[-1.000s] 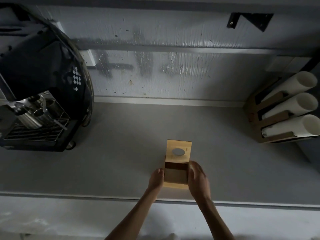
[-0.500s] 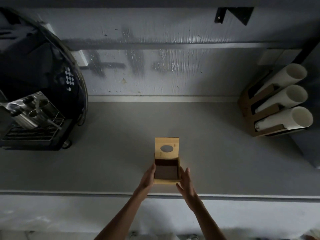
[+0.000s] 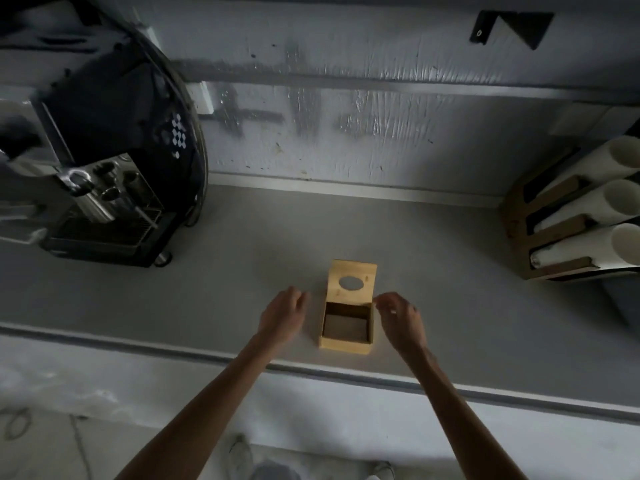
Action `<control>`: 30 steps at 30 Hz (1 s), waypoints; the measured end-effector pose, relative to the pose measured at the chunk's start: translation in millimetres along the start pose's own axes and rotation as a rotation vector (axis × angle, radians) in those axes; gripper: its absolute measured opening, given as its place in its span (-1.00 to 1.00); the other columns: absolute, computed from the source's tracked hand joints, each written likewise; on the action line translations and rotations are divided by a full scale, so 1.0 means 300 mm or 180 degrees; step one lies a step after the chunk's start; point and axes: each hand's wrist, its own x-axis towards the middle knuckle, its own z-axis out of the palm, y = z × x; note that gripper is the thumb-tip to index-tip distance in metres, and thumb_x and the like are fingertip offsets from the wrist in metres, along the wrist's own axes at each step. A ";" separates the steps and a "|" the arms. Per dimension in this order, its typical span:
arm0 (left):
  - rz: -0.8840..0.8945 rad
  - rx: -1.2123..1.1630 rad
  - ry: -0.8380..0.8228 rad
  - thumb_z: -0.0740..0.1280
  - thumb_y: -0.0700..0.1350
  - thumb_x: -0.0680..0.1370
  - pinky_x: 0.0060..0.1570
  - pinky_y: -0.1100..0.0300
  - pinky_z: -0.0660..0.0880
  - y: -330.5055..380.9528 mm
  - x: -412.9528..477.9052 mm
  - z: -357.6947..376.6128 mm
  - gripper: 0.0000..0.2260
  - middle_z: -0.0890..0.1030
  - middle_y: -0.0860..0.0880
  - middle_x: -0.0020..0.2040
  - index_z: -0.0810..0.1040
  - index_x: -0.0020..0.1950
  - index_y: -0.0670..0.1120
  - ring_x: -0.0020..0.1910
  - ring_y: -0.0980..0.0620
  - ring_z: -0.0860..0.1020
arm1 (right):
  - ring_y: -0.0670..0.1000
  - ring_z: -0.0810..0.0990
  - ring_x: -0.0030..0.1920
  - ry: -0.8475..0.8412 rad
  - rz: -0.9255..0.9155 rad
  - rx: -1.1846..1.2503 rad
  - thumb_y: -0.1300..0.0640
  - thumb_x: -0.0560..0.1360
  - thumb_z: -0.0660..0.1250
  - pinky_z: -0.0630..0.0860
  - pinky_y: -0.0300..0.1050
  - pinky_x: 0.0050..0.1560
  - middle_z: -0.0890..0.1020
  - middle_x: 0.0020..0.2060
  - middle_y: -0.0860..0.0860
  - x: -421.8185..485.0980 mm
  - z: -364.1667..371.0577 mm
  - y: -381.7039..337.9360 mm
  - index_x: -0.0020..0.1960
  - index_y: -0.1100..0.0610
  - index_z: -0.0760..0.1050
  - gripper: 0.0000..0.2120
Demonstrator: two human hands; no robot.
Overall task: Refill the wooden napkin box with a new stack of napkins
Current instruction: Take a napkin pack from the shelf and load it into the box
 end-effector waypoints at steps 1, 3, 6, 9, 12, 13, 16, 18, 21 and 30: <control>0.0188 0.0104 0.0196 0.11 0.13 0.59 0.01 0.00 0.47 -0.007 0.025 -0.060 -0.67 0.60 -0.15 0.06 0.48 0.00 -0.11 0.10 -0.18 0.55 | -0.03 0.62 -0.15 0.0021 -0.0173 -0.0096 0.15 0.55 0.23 0.53 -0.11 -0.18 0.69 -0.06 -0.01 0.025 -0.005 -0.055 -0.06 0.03 0.59 -0.84; 0.0582 0.0226 0.0524 0.16 0.14 0.57 -0.06 -0.03 0.50 -0.020 0.078 -0.201 -0.68 0.61 -0.14 -0.04 0.47 -0.12 -0.10 0.02 -0.20 0.57 | -0.05 0.64 -0.17 0.0069 -0.0431 -0.0229 0.06 0.55 0.19 0.57 -0.08 -0.21 0.68 -0.08 -0.03 0.067 -0.003 -0.174 -0.09 -0.01 0.57 -0.82; 0.1182 0.0390 0.0773 0.22 0.16 0.54 -0.23 -0.04 0.52 -0.055 0.140 -0.448 -0.66 0.54 -0.15 -0.25 0.33 -0.29 -0.06 -0.18 -0.23 0.56 | -0.08 0.64 -0.16 0.0187 -0.0703 -0.0351 -0.12 0.54 0.08 0.59 -0.08 -0.20 0.67 -0.08 -0.06 0.093 0.011 -0.389 -0.06 -0.02 0.56 -0.68; 0.1703 0.0495 0.0899 0.24 0.12 0.55 -0.33 0.04 0.42 -0.091 0.194 -0.695 -0.63 0.39 -0.05 -0.37 0.26 -0.34 -0.05 -0.32 -0.17 0.47 | -0.08 0.64 -0.17 0.0343 -0.0987 -0.0589 -0.18 0.55 0.06 0.60 -0.09 -0.22 0.67 -0.09 -0.07 0.117 0.036 -0.602 -0.05 -0.02 0.54 -0.65; 0.2119 0.0693 0.0946 0.20 0.10 0.57 -0.34 0.06 0.42 -0.096 0.224 -0.934 -0.64 0.37 0.00 -0.37 0.27 -0.33 -0.06 -0.34 -0.08 0.44 | 0.00 0.62 -0.22 0.0643 -0.1227 -0.1005 -0.12 0.57 0.13 0.52 -0.13 -0.27 0.66 -0.13 -0.05 0.142 0.032 -0.822 -0.08 -0.01 0.53 -0.73; 0.2222 0.0748 0.0973 0.19 0.11 0.57 -0.35 0.08 0.40 -0.081 0.234 -1.000 -0.63 0.36 0.01 -0.36 0.27 -0.34 -0.06 -0.36 -0.04 0.41 | 0.00 0.62 -0.22 0.0744 -0.1321 -0.1090 -0.10 0.57 0.14 0.48 -0.15 -0.29 0.66 -0.14 -0.04 0.152 0.014 -0.884 -0.08 0.00 0.54 -0.74; 0.2510 0.0908 0.1126 0.16 0.16 0.57 -0.33 0.15 0.37 0.004 0.240 -1.181 -0.64 0.41 0.03 -0.29 0.37 -0.31 -0.05 -0.31 0.04 0.42 | -0.06 0.61 -0.23 0.0932 -0.1659 -0.1213 -0.09 0.58 0.15 0.48 -0.18 -0.27 0.66 -0.12 -0.06 0.177 -0.068 -1.075 -0.02 0.03 0.56 -0.73; 0.2653 0.0914 0.1220 0.13 0.18 0.57 -0.26 0.15 0.42 0.074 0.239 -1.293 -0.65 0.48 0.05 -0.20 0.45 -0.23 -0.04 -0.23 0.06 0.47 | -0.10 0.61 -0.19 0.1031 -0.1874 -0.1241 -0.12 0.58 0.13 0.58 -0.13 -0.21 0.67 -0.10 -0.09 0.195 -0.132 -1.188 0.02 0.01 0.56 -0.70; 0.2769 0.0869 0.1453 0.09 0.18 0.58 -0.22 0.13 0.44 0.189 0.235 -1.445 -0.67 0.50 0.07 -0.17 0.46 -0.17 -0.01 -0.21 0.07 0.50 | -0.12 0.62 -0.17 0.1151 -0.2095 -0.1324 -0.18 0.57 0.09 0.59 -0.13 -0.19 0.67 -0.08 -0.12 0.232 -0.235 -1.329 0.02 -0.02 0.55 -0.66; 0.2686 0.1161 0.2229 0.11 0.08 0.59 -0.22 0.10 0.38 0.449 0.283 -1.698 -0.69 0.56 0.01 -0.25 0.48 -0.20 -0.07 -0.26 -0.08 0.52 | 0.00 0.66 -0.09 0.1680 -0.2376 -0.1638 -0.15 0.57 0.14 0.44 -0.14 -0.18 0.67 -0.03 -0.13 0.341 -0.500 -1.541 0.11 -0.12 0.47 -0.78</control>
